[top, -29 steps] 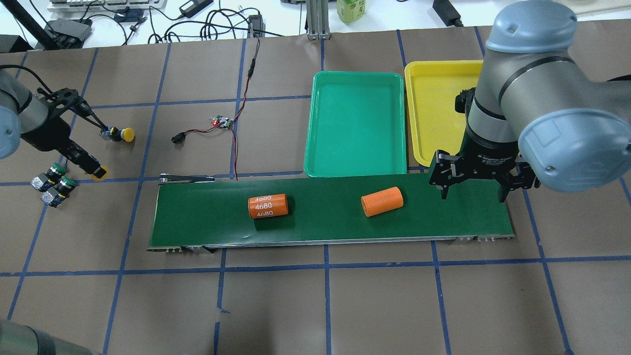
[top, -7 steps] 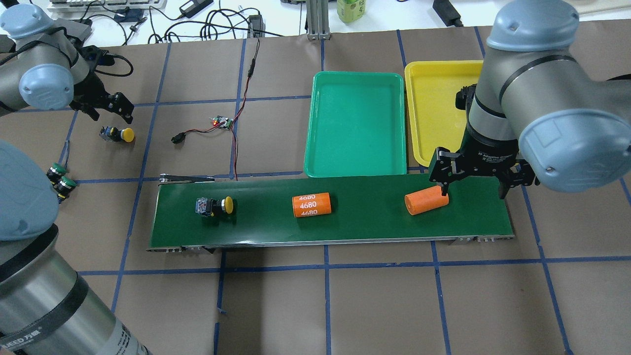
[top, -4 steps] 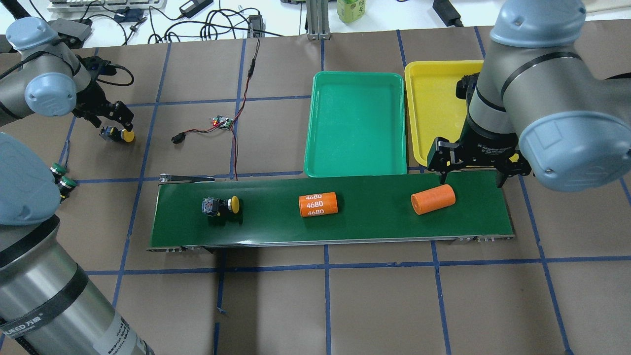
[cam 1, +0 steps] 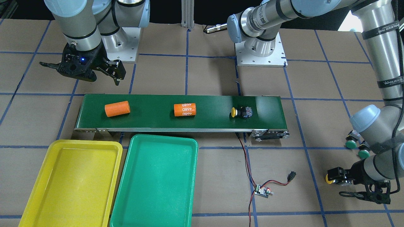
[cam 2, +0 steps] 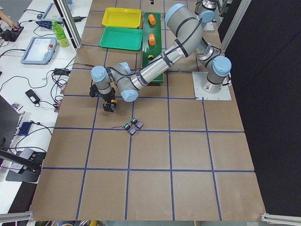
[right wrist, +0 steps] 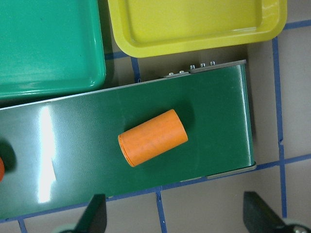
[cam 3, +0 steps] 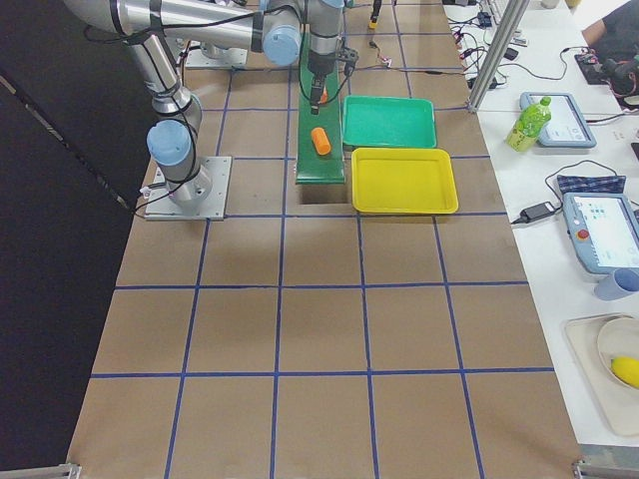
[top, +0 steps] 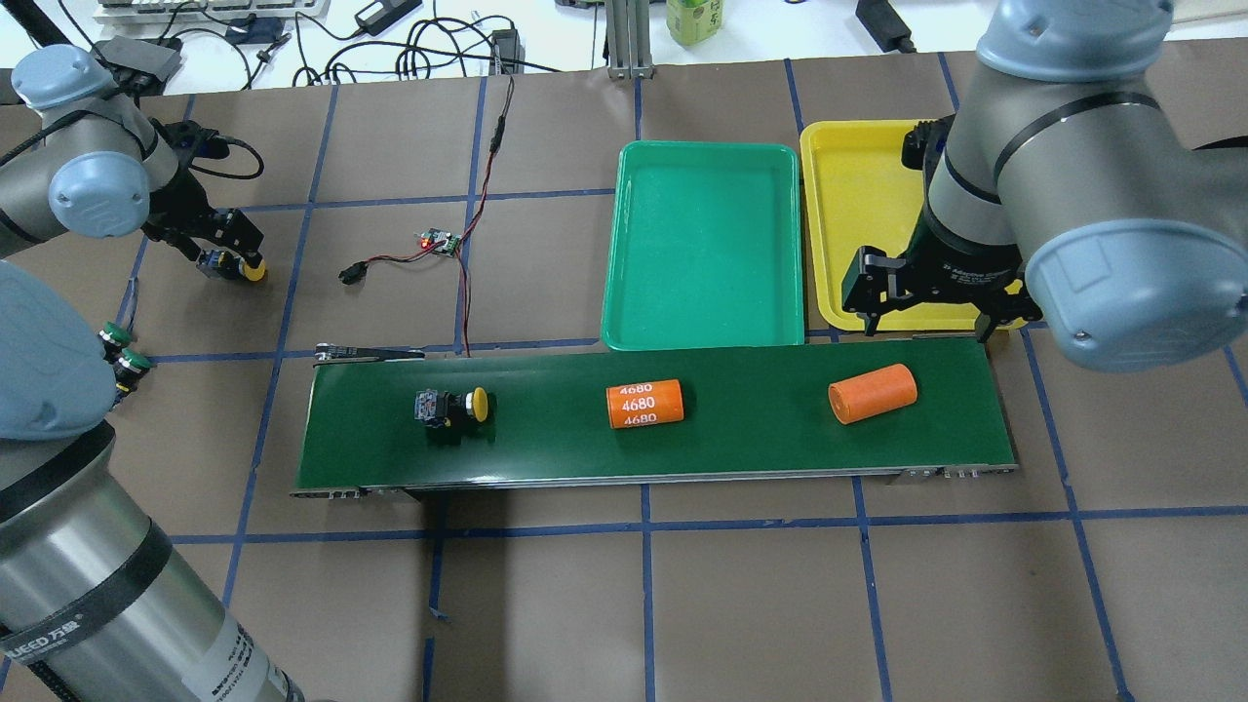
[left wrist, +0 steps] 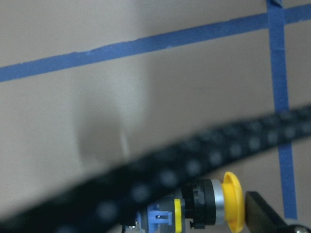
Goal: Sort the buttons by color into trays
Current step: 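Place the second yellow-capped button on the belt with the left gripper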
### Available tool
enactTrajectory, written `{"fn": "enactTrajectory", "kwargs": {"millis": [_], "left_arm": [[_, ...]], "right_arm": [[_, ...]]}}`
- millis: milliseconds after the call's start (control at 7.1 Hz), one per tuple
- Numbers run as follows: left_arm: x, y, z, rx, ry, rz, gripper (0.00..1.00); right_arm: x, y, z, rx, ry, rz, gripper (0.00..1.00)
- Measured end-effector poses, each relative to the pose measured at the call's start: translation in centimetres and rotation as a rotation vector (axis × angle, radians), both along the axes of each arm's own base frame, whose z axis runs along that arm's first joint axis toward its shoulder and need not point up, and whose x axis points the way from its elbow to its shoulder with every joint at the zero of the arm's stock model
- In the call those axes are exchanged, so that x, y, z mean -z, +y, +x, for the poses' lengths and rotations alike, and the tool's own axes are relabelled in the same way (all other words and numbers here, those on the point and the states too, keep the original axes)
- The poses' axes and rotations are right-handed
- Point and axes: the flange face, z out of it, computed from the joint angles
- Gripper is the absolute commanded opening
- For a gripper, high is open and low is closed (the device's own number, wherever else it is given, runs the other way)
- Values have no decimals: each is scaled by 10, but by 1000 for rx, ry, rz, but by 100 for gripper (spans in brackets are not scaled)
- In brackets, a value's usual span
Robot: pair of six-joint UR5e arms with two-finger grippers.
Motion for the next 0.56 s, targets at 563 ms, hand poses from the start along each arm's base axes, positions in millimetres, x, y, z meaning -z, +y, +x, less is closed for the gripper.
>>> {"fn": "enactTrajectory", "kwargs": {"millis": [563], "left_arm": [[-7, 12, -8, -47, 6, 22, 0]], "right_arm": [[-1, -1, 6, -4, -59, -28, 100]]}}
